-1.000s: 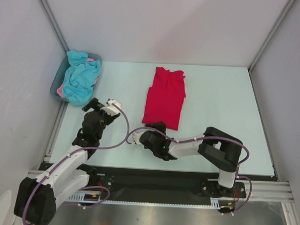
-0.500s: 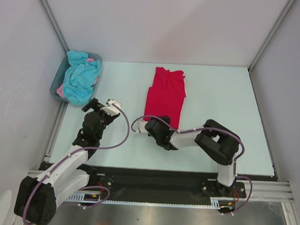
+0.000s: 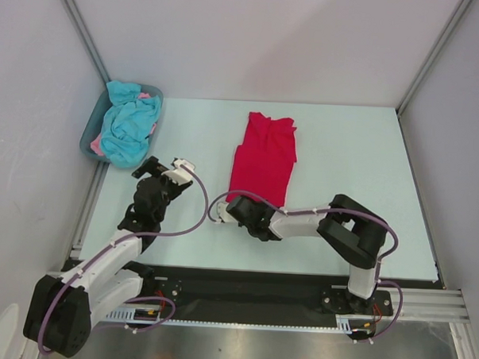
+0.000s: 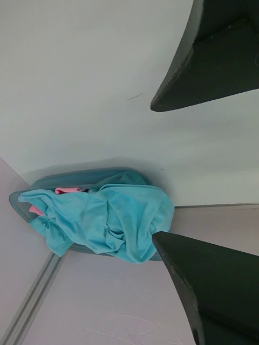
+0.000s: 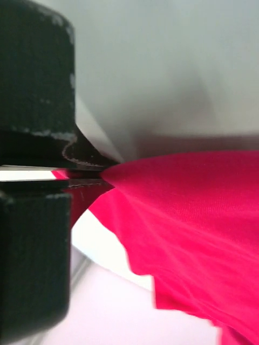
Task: Fold and stack the t-shirts
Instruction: Fold the tshirt
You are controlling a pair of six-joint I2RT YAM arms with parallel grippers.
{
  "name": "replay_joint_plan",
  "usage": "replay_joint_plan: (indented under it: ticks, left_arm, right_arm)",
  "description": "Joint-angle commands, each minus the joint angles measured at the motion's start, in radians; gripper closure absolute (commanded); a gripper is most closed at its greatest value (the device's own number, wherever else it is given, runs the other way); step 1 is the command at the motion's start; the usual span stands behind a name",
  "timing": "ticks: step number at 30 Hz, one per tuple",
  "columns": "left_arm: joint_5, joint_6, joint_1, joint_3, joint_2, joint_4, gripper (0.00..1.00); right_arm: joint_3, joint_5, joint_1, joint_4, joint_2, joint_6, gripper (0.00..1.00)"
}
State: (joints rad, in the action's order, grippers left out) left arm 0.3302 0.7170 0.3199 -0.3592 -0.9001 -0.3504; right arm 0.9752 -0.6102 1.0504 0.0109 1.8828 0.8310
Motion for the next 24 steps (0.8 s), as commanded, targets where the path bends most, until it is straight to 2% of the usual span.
replay_joint_plan:
  ticks: [1,9,14,24]
  left_arm:
    - [0.007,0.004,-0.007,-0.024,-0.008,-0.053,0.0]
    - [0.006,-0.004,-0.007,-0.041,-0.003,-0.039,0.0]
    - [0.006,0.004,-0.013,-0.049,0.01,-0.03,0.0]
    - [0.003,-0.01,-0.015,-0.075,-0.002,-0.016,0.0]
  right_arm:
    - [0.085,0.093,0.049,0.216,-0.137,-0.084,1.0]
    - [0.19,0.194,0.085,0.507,-0.234,-0.141,1.0]
    - [0.266,0.309,0.102,0.676,-0.278,-0.173,1.0]
    - [0.367,0.523,0.109,0.871,-0.283,-0.185,1.0]
